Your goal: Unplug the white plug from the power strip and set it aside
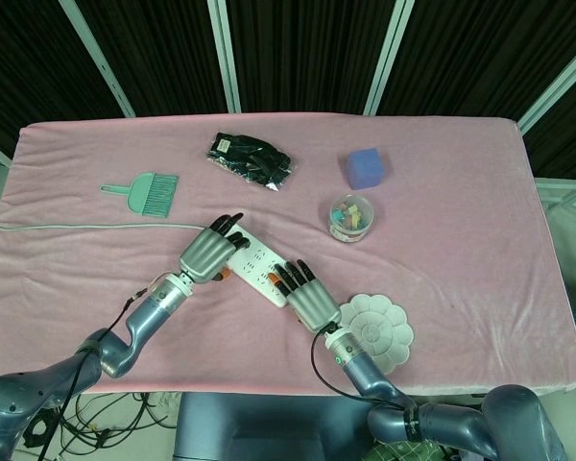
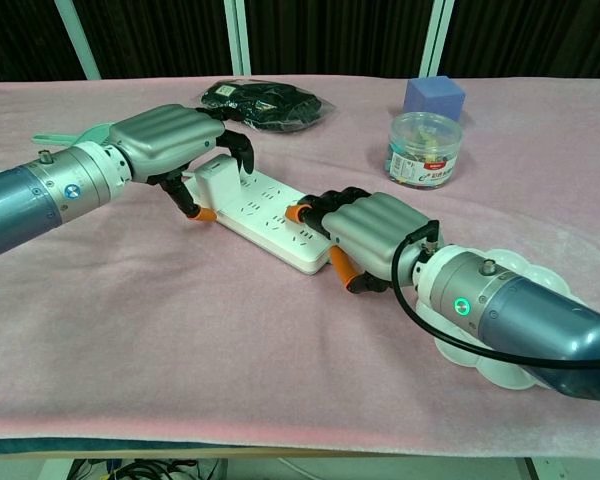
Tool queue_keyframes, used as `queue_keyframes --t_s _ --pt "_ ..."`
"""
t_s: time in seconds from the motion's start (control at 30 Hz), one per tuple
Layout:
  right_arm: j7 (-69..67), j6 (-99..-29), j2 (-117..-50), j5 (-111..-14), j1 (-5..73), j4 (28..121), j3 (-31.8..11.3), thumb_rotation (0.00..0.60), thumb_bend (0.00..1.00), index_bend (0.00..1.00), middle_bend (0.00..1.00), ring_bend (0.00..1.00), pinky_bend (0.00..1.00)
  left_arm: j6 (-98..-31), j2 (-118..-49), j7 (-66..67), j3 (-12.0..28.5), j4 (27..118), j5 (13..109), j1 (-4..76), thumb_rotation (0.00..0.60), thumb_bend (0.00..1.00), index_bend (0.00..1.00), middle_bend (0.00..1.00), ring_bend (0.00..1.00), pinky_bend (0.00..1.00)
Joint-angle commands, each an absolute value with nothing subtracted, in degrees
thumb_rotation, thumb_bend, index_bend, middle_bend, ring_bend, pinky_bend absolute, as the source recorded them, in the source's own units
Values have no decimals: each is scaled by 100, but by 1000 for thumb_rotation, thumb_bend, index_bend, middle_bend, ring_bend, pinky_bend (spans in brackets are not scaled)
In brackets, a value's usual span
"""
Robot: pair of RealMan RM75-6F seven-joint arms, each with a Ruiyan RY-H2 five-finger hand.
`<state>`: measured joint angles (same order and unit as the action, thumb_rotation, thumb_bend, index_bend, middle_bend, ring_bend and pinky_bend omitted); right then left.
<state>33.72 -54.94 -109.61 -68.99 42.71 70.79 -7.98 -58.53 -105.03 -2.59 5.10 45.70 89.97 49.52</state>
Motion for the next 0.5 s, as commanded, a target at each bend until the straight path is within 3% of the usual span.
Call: queue_keyframes --t_s 0.03,0.5 --pt "3372 -5496 -10957 -6900 4272 7081 -799 600 823 54 38 25 60 -5863 -10507 -261 496 4563 8998 4953 600 171 373 380 13 145" --pt "3358 -5445 -10967 -6909 4282 7075 -759 600 822 55 38 25 60 -5904 -10552 -233 451 4458 8989 4965 600 175 397 394 17 145"
